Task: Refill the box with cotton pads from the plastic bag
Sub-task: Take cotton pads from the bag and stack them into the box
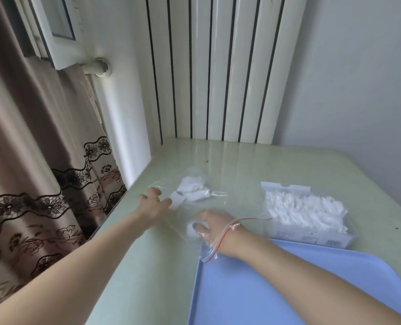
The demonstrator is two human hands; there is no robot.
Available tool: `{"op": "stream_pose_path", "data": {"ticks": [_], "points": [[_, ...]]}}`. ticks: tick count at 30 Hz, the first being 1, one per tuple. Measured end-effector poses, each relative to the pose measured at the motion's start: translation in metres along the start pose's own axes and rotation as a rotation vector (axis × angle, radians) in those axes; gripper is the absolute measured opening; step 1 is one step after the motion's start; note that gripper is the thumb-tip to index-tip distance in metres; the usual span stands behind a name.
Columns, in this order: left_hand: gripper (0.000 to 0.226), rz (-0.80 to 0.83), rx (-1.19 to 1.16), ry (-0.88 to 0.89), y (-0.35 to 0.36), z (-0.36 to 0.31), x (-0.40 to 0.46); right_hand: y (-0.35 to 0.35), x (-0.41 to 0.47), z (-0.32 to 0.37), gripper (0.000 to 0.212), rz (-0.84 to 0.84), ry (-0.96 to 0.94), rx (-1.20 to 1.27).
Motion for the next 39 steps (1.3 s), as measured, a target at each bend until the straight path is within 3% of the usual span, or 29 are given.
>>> {"op": "stream_pose_path", "data": {"ticks": [2,8,11,14,17,20,21,23,26,31,35,39], "points": [[0.059,-0.018,-0.045,-0.052,-0.006,0.005,0.006,-0.001,0.007,-0.001,0.038,-0.048,0.036,0.012],[0.080,-0.002,-0.110,-0.106,-0.013,0.010,0.022,-0.004,0.023,-0.008,0.034,0.048,0.150,0.189],[0.083,0.010,-0.190,-0.083,-0.010,0.008,0.028,-0.006,0.028,-0.014,0.017,0.051,0.159,0.353],[0.074,0.016,-0.272,-0.142,-0.010,0.005,0.036,-0.008,0.031,-0.020,0.021,0.044,0.166,0.568],[0.050,0.039,-0.282,-0.186,-0.009,0.008,0.044,-0.013,0.027,-0.023,0.003,0.053,0.224,0.789],[0.019,0.110,-0.298,-0.179,-0.008,0.009,0.043,-0.013,0.035,-0.028,0.012,0.015,0.287,1.076],[0.014,0.132,-0.303,-0.175,-0.008,0.009,0.041,-0.012,0.038,-0.028,0.023,0.000,0.294,1.169],[0.015,0.170,-0.307,-0.166,-0.010,0.008,0.039,-0.007,0.046,-0.026,0.050,-0.002,0.261,1.344],[0.023,0.224,-0.316,-0.144,-0.010,0.010,0.038,0.003,0.049,-0.019,0.041,0.033,0.227,1.538],[0.030,0.226,-0.362,-0.087,-0.012,0.019,0.044,0.013,0.058,-0.022,0.025,-0.106,0.271,1.328],[0.022,0.249,-0.411,-0.049,-0.011,0.025,0.044,0.014,0.059,-0.014,0.019,0.061,0.211,1.590],[0.049,0.257,-0.443,-0.070,-0.011,0.032,0.040,0.016,0.058,0.001,0.025,0.194,0.189,1.667]]}}
Point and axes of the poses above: each hand's wrist, its own x-axis towards the middle knuckle, its own y-axis out of the palm, z = x × y, the point moved 3 cm from there along x, towards the middle knuckle, and after that the axes turned 4 degrees about -y, right-handed, at the moved point
